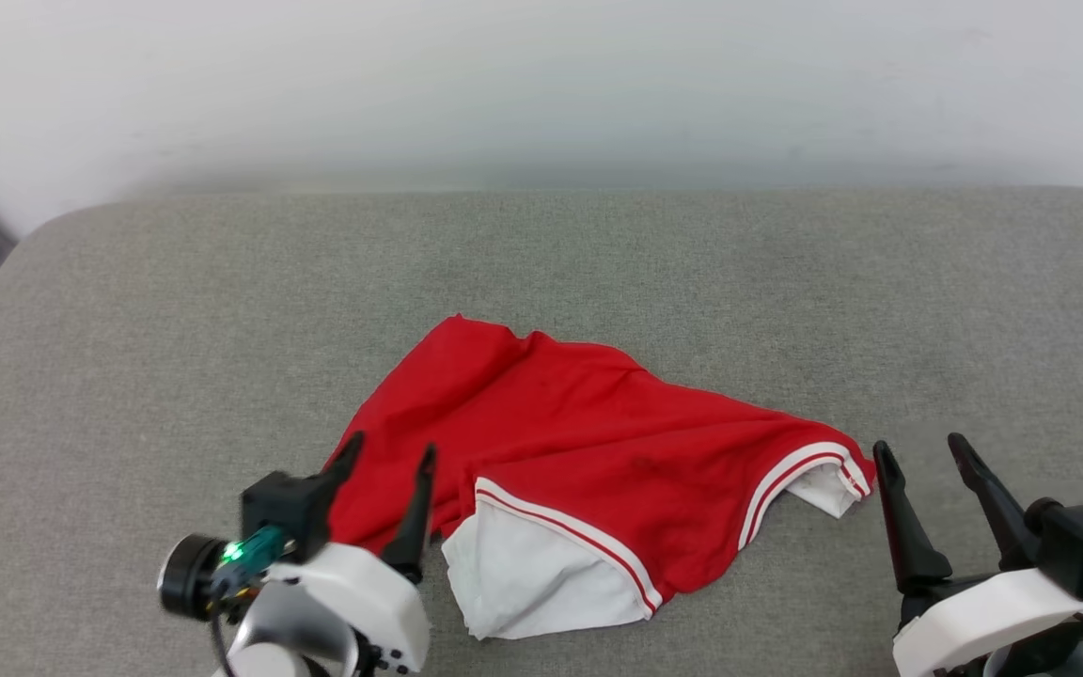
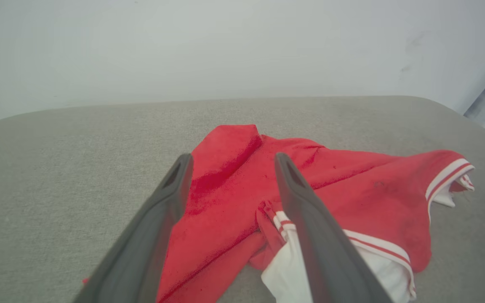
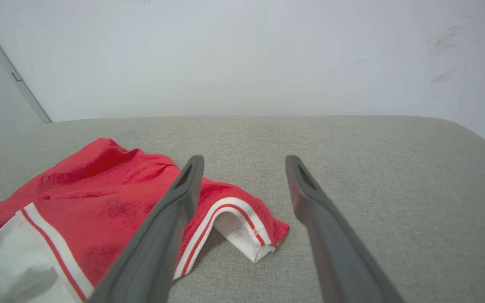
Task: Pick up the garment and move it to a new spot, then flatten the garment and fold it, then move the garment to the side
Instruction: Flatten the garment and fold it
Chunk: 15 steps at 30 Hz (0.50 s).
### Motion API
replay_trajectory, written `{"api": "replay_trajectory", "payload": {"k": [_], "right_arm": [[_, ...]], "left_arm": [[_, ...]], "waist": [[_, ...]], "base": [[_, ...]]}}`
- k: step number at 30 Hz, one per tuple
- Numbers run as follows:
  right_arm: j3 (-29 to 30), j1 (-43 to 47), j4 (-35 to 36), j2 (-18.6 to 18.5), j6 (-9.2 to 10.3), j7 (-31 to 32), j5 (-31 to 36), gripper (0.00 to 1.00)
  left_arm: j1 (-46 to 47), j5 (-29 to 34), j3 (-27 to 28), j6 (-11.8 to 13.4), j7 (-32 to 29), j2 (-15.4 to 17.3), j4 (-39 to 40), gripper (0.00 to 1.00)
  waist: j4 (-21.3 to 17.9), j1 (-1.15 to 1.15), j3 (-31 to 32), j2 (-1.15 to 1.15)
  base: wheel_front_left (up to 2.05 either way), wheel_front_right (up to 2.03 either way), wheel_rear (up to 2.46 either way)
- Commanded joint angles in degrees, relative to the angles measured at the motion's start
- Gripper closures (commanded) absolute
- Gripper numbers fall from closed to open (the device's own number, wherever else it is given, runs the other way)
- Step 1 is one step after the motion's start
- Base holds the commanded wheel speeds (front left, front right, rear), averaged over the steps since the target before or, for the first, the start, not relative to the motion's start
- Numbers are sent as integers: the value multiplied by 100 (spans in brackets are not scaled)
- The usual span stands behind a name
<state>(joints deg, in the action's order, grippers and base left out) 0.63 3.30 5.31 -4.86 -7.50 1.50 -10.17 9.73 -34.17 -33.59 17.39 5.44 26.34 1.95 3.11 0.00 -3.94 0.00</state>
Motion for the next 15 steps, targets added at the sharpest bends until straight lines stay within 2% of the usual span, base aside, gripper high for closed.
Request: {"api": "replay_trajectory", "payload": {"k": [1,5,11,15], "right_arm": [[-22,98,93,45,2,43,39,0],[-111,188,390,75,3,184,95,0],[-196,185,619,114,2,268,141,0],[-247,44,673,140,2,222,135,0]], "left_arm": [[183,62,-123,-94,-179,28,43,0],[660,190,-625,-458,-985,85,90,0],[1284,311,-1374,-1042,-2142,2,65,0],[1566,352,-1795,-1343,-2843,-61,-72,0]], "waist": [[0,0,-22,0],[-82,0,-158,0],[-283,0,-392,0],[-419,0,-580,0]], "base": [[0,0,0],[0,0,0],[0,0,0],[0,0,0]]}}
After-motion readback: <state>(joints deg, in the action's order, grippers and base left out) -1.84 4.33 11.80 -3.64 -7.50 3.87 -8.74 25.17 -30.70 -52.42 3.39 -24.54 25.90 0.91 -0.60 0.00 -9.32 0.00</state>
